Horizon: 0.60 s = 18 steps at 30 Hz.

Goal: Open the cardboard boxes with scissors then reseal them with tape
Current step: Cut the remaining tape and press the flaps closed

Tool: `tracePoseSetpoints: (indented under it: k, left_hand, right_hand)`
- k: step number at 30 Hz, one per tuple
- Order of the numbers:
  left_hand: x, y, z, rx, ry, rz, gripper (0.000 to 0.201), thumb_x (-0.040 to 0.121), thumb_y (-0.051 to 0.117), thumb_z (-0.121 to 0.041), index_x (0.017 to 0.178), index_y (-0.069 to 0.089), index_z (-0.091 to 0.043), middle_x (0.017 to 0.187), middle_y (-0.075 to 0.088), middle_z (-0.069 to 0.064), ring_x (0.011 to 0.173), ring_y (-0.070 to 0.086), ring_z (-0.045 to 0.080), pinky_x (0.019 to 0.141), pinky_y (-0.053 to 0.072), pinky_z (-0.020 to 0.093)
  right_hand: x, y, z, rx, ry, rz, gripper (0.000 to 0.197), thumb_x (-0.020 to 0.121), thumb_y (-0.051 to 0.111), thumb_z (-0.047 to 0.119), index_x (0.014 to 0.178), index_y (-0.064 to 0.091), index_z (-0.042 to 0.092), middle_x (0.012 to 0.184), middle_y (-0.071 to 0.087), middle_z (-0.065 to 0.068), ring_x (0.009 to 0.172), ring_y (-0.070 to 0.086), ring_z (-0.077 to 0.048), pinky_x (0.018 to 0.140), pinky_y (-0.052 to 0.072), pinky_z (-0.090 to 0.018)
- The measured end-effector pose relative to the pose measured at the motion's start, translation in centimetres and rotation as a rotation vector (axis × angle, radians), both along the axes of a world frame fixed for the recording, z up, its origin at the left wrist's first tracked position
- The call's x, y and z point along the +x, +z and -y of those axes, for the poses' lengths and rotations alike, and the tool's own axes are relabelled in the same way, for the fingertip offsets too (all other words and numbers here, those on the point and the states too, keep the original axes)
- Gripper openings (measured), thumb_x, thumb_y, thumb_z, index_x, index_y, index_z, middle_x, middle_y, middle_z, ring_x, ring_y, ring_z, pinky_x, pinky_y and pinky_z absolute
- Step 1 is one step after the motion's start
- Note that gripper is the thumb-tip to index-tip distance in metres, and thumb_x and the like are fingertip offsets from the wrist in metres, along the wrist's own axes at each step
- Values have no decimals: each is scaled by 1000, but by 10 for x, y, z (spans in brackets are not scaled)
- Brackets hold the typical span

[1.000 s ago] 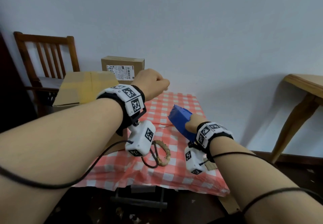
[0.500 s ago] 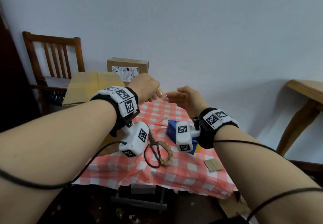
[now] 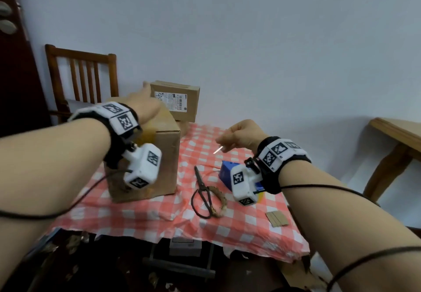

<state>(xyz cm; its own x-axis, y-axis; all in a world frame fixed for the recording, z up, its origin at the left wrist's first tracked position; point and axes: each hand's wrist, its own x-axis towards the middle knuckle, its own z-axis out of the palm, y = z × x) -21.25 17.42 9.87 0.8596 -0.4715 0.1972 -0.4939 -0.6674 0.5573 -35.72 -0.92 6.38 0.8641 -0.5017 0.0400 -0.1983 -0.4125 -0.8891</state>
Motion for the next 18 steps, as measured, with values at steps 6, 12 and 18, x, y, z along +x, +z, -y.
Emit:
tracePoseSetpoints:
  k: [6, 12, 18]
  left_hand:
    - [18, -20, -30, 182, -82, -3, 41, 93, 54, -21, 133, 54, -12, 143, 47, 12, 125, 45, 28, 102, 37, 36]
    - [22, -47, -37, 303, -205, 39, 64, 88, 64, -41, 145, 37, -30, 149, 35, 2, 129, 40, 24, 100, 36, 33]
    - [27, -38, -39, 129, -187, 59, 66, 71, 83, -34, 126, 52, -17, 126, 55, 2, 101, 51, 15, 81, 43, 27]
  right_hand:
    - [15, 9, -18, 221, -65, 26, 12, 83, 65, -3, 74, 59, -5, 56, 59, -13, 44, 61, -20, 46, 42, -22]
    - [40, 16, -39, 224, -67, 22, 11, 88, 61, 2, 77, 60, -3, 49, 60, -4, 40, 56, -10, 48, 46, -20]
    - [73, 24, -59, 333, -65, -15, 14, 90, 59, 2, 77, 58, -1, 55, 61, -7, 45, 57, -14, 47, 46, -24]
